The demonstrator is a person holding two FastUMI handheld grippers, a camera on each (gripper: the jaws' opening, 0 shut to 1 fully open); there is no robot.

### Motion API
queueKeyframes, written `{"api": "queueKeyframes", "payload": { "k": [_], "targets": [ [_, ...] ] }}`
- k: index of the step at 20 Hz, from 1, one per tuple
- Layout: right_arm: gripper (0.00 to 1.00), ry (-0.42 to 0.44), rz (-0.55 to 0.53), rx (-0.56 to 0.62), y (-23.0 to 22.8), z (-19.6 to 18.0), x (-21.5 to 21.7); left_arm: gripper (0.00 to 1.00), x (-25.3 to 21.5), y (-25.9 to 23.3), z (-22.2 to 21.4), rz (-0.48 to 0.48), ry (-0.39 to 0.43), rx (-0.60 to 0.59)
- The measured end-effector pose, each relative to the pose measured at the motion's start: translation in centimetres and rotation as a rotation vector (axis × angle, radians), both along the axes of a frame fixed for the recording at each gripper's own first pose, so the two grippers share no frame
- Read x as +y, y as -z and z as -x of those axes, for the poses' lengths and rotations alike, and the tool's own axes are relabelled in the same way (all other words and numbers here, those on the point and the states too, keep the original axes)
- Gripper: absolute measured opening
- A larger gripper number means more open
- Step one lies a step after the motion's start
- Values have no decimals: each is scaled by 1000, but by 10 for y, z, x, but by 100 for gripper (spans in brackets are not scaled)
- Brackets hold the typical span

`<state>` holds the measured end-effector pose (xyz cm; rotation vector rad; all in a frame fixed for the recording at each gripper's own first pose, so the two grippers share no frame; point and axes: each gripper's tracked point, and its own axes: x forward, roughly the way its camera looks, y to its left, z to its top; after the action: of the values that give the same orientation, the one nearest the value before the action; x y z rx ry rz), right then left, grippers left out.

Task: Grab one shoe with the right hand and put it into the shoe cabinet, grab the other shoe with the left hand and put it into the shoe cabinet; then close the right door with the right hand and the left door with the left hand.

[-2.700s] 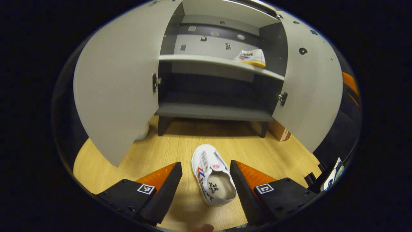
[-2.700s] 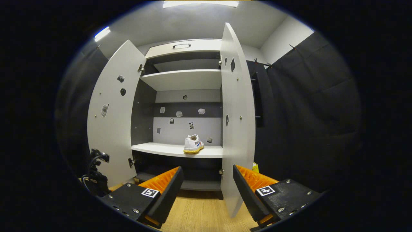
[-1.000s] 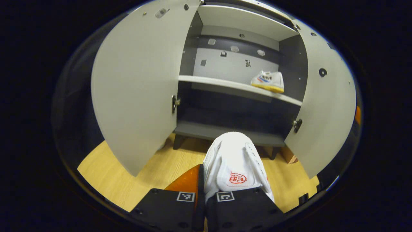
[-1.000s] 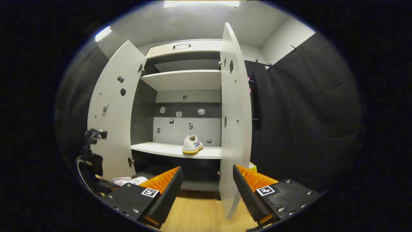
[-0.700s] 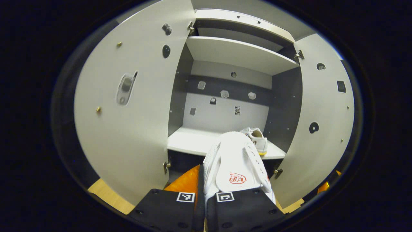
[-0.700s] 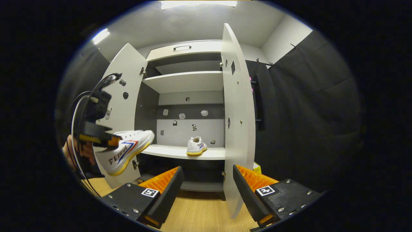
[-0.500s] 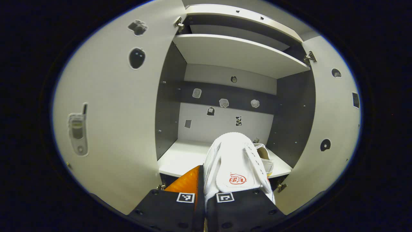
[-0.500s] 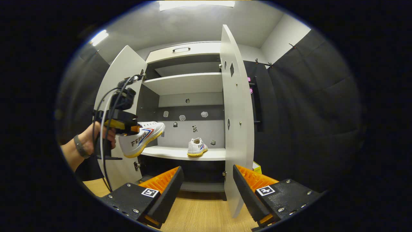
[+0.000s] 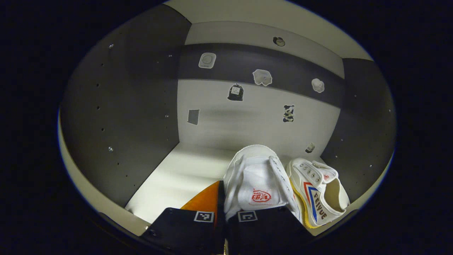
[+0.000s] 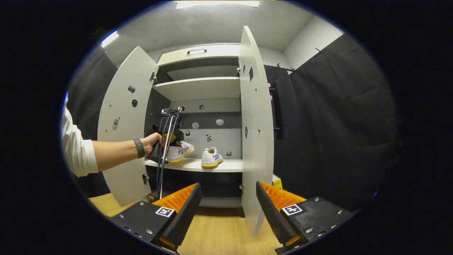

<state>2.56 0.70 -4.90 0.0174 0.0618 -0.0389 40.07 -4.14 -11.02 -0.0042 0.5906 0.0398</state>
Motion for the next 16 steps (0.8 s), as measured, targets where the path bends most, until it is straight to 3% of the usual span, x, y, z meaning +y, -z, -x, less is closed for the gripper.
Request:
{"api": "queueKeyframes", "payload": {
  "k": [6,10,11,14,15,16],
  "targets": [
    [94,-6,-16,25,11,-9,0,10,2,37,-4,-42,-16,127],
    [94,-2,-33,34,15,-11,-2,13,-1,35,-10,-49,6,101],
    [94,-4,-34,37,15,-12,-2,23,-1,35,-13,-53,0,93],
    [94,-4,-31,41,17,-9,-1,34,3,33,-11,-79,-31,84],
    [94,-4,-32,41,17,-9,-1,48,5,33,-10,-91,-34,77],
    [94,-4,-35,40,17,-9,-1,50,7,34,-10,-93,-34,76]
  ]
}}
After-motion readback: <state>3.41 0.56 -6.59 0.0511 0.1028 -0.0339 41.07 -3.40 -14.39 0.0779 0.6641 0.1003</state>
